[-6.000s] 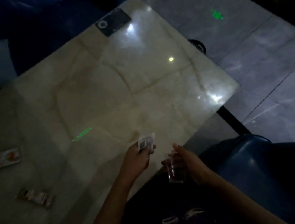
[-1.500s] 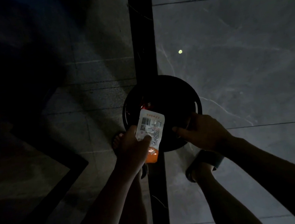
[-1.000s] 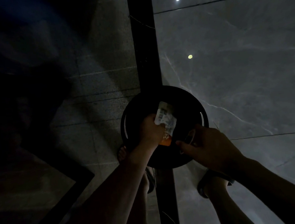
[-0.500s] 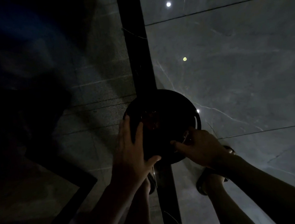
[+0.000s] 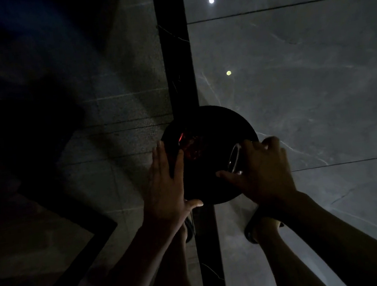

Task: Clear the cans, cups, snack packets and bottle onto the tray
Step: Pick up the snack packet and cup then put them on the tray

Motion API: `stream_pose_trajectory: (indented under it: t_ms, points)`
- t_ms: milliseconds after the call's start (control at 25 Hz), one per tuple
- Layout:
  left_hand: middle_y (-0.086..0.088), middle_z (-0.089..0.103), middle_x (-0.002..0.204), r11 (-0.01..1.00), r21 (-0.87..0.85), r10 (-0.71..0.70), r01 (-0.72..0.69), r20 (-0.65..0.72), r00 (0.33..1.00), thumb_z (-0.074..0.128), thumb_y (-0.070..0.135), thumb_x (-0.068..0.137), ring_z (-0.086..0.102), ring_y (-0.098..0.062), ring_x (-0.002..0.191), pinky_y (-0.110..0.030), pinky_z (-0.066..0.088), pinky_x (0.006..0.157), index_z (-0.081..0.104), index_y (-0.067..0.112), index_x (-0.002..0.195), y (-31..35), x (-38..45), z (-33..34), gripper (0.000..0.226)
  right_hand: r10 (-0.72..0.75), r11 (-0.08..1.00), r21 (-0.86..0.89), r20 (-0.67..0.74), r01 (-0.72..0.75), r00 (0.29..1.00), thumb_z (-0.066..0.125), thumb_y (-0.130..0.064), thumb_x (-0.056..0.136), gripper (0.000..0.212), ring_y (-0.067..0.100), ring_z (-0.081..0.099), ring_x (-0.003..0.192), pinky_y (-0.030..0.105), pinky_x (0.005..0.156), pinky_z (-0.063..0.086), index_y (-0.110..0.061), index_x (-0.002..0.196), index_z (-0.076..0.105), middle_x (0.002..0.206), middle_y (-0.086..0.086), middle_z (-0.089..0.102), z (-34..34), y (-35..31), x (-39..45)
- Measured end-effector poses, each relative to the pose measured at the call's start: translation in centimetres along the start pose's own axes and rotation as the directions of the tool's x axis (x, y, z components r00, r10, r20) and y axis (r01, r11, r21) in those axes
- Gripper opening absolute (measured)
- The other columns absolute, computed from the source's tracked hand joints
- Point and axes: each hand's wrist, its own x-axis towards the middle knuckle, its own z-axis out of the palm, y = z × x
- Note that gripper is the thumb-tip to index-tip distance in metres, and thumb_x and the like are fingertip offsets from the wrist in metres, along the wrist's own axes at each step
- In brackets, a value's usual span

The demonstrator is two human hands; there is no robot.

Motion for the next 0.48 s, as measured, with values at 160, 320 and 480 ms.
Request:
stream_pose_trajectory:
  t_ms: [160, 320, 480]
  points:
    - [-0.018, -0.022, 0.159, 1.0, 0.005, -0.016, 0.016, 0.002, 1.0, 0.078, 0.07, 0.051, -0.017, -0.033, 0.149, -0.051, 0.022, 0.12, -0.004, 0.022, 0.154, 0.3, 0.0, 0.0, 0.14, -0.023, 0.995, -0.095, -0.129, 0.011, 0.991, 0.052, -0.075, 0.075, 0.078, 0.032, 0.038, 0.121, 0.046, 0.093, 0.038, -0.018, 0.129, 0.05, 0.124, 0.006, 0.061, 0.4, -1.1, 1.8]
    - [-0.019, -0.022, 0.159, 1.0, 0.021, 0.007, -0.006, -0.015, 1.0, 0.079, 0.068, 0.052, -0.015, -0.034, 0.149, -0.05, 0.025, 0.119, -0.003, 0.02, 0.154, 0.2, -0.1, 0.4, 0.139, -0.033, 0.999, 0.034, -0.08, 0.035, 0.996, 0.057, -0.074, 0.073, 0.087, 0.031, 0.04, 0.129, 0.049, 0.104, 0.033, -0.018, 0.137, 0.045, 0.138, 0.007, 0.054, 2.1, -4.1, 2.3]
    - [-0.02, -0.019, 0.16, 1.0, 0.022, 0.008, -0.007, -0.041, 0.999, 0.082, 0.066, 0.049, -0.013, -0.036, 0.149, -0.049, 0.02, 0.119, -0.001, 0.021, 0.154, 0.4, 0.0, 0.6, 0.141, 0.083, 0.991, 0.099, 0.099, -0.092, 0.992, 0.05, -0.077, 0.077, 0.102, 0.032, 0.03, 0.141, 0.047, 0.115, 0.031, -0.013, 0.152, 0.022, 0.155, 0.011, 0.033, 3.5, -3.9, 1.5]
